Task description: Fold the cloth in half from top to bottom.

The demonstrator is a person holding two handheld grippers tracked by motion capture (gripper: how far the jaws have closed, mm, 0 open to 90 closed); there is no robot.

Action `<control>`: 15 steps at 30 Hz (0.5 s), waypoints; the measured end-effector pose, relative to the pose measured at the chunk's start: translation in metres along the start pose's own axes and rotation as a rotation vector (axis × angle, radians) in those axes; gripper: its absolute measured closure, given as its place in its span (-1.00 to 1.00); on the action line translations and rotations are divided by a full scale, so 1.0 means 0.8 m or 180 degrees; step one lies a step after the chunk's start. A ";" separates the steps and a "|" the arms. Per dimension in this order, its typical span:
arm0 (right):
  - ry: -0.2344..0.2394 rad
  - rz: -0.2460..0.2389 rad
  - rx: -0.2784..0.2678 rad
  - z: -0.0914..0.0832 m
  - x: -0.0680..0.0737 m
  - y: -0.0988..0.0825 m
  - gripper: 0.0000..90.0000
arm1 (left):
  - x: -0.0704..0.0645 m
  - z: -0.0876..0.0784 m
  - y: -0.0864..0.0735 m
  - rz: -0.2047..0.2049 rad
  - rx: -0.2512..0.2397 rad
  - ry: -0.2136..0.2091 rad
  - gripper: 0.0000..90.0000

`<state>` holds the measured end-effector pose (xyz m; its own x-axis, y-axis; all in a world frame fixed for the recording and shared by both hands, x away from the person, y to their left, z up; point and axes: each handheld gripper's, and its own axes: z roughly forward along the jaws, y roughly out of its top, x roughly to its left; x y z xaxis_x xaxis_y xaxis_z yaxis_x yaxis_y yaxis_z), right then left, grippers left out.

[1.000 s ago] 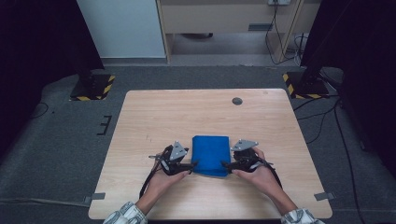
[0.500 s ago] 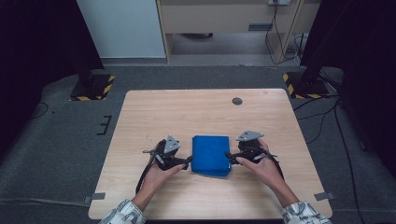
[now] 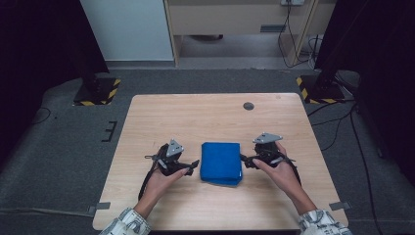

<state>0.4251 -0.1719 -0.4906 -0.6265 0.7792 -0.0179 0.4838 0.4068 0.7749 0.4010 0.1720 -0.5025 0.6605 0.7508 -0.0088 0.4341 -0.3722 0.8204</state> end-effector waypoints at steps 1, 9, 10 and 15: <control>-0.0009 0.0007 0.0001 -0.001 -0.001 -0.001 -0.74 | 0.001 0.000 0.000 -0.0010 0.0003 0.0001 -0.83; -0.0126 0.0112 -0.0046 -0.011 -0.019 -0.009 -0.75 | 0.021 -0.009 -0.005 -0.0092 0.0027 0.0080 -0.84; -0.0152 0.0126 -0.0034 -0.012 -0.021 -0.011 -0.75 | 0.025 -0.010 -0.006 -0.0118 0.0024 0.0095 -0.84; -0.0219 0.0203 -0.0044 -0.017 -0.033 -0.018 -0.75 | 0.043 -0.017 -0.012 -0.0210 0.0044 0.0170 -0.84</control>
<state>0.4268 -0.2048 -0.4926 -0.5508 0.8345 -0.0112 0.5127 0.3490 0.7845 0.4109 0.2085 -0.5033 0.5967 0.8018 -0.0319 0.4843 -0.3281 0.8110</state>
